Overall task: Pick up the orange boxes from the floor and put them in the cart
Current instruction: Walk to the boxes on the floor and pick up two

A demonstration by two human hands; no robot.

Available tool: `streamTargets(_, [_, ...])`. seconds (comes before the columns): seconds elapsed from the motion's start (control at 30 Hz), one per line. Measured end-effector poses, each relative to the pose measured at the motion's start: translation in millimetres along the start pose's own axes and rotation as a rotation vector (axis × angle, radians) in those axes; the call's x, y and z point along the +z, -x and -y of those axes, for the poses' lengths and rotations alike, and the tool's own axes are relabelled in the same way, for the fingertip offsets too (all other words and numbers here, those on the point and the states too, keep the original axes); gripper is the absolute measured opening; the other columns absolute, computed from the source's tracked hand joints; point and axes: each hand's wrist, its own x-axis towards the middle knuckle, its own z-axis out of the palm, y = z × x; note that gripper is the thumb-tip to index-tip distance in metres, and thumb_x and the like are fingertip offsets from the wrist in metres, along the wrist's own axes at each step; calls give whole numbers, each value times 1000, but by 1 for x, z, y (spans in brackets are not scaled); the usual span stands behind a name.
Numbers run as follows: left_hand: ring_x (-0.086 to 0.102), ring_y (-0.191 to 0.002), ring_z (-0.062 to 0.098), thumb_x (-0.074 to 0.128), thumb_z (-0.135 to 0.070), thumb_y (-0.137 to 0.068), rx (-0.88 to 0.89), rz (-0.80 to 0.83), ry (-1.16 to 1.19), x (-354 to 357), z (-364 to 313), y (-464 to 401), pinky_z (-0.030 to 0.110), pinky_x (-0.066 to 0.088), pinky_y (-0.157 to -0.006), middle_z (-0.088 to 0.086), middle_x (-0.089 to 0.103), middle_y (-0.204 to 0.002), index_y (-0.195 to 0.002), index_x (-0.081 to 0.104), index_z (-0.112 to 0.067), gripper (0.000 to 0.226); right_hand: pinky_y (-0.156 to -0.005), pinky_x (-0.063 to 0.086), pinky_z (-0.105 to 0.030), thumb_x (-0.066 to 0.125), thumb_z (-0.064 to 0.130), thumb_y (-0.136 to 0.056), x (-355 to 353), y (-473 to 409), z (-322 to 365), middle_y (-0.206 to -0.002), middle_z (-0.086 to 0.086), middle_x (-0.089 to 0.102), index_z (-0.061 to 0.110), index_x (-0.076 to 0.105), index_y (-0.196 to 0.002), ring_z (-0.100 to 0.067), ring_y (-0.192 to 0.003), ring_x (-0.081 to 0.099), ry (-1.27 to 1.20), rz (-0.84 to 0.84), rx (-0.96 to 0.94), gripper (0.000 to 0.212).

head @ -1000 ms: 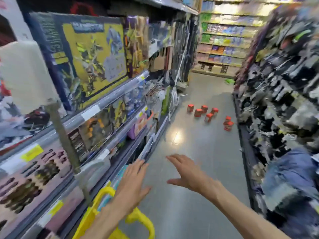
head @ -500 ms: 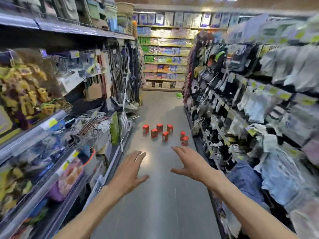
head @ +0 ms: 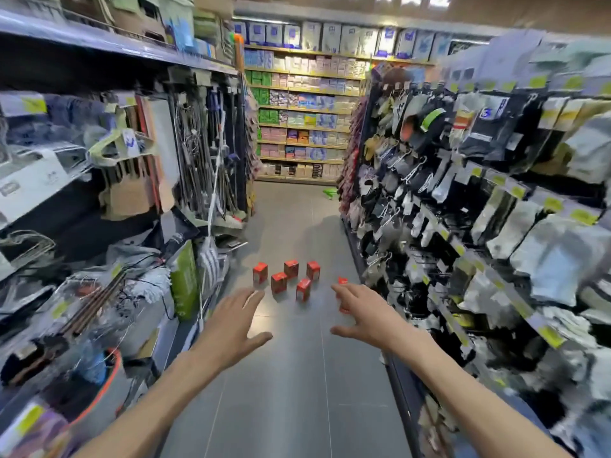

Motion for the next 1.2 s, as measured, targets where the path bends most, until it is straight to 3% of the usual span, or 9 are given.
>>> streamTargets(0.27, [32, -140, 24, 54, -67, -82, -8, 56, 51, 51, 108, -191, 36, 29, -114, 4, 35, -152, -150, 28, -22, 86, -111, 36, -36, 71, 57, -79, 17, -195, -92, -145, -6, 48, 17, 35, -149, -27, -132, 44, -29, -6, 61, 88])
streamTargets(0.47, [33, -141, 30, 62, -58, -84, -7, 97, 51, 119, 189, -338, 36, 21, -115, 10, 38, -152, -148, 36, -13, 82, -110, 36, -38, 72, 56, -80, 61, -350, -182, -143, -9, 50, 17, 34, -150, -29, -132, 44, -43, -2, 86, 89])
streamTargets(0.6, [37, -137, 29, 45, -68, -78, 0, 153, 64, 160, 246, -449, 34, 22, -113, 9, 42, -147, -146, 39, -12, 89, -109, 36, -37, 71, 56, -82, 82, -460, -247, -141, -11, 51, 12, 34, -151, -31, -130, 46, -53, 10, 89, 90])
streamTargets(0.73, [37, -137, 27, 41, -69, -76, -9, 115, 103, 191, 296, -557, 27, 19, -112, 9, 44, -147, -146, 41, -11, 91, -110, 33, -35, 69, 58, -83, 95, -570, -307, -146, -9, 47, 15, 30, -153, -29, -132, 43, -47, 25, 106, 91])
streamTargets(0.9, [38, -136, 27, 19, -88, -78, -33, 121, 137, 239, 361, -663, 36, 27, -113, 8, 44, -147, -147, 39, -11, 105, -107, 35, -34, 68, 55, -85, 121, -694, -366, -144, -7, 48, 15, 30, -153, -28, -131, 44, -69, 62, 119, 88])
streamTargets(1.07, [37, -140, 31, 51, -65, -79, -52, 187, 158, 326, 443, -775, 42, 29, -115, 12, 42, -150, -148, 38, -13, 88, -105, 38, -38, 69, 51, -86, 186, -814, -433, -141, -9, 51, 15, 32, -152, -30, -129, 46, -105, 82, 167, 85])
streamTargets(1.2, [43, -133, 36, 62, -58, -78, -15, 252, 183, 416, 511, -867, 46, 36, -110, 16, 48, -143, -144, 43, -9, 84, -104, 42, -42, 67, 53, -84, 255, -911, -484, -139, -9, 53, 16, 37, -149, -31, -128, 48, -151, 118, 246, 81])
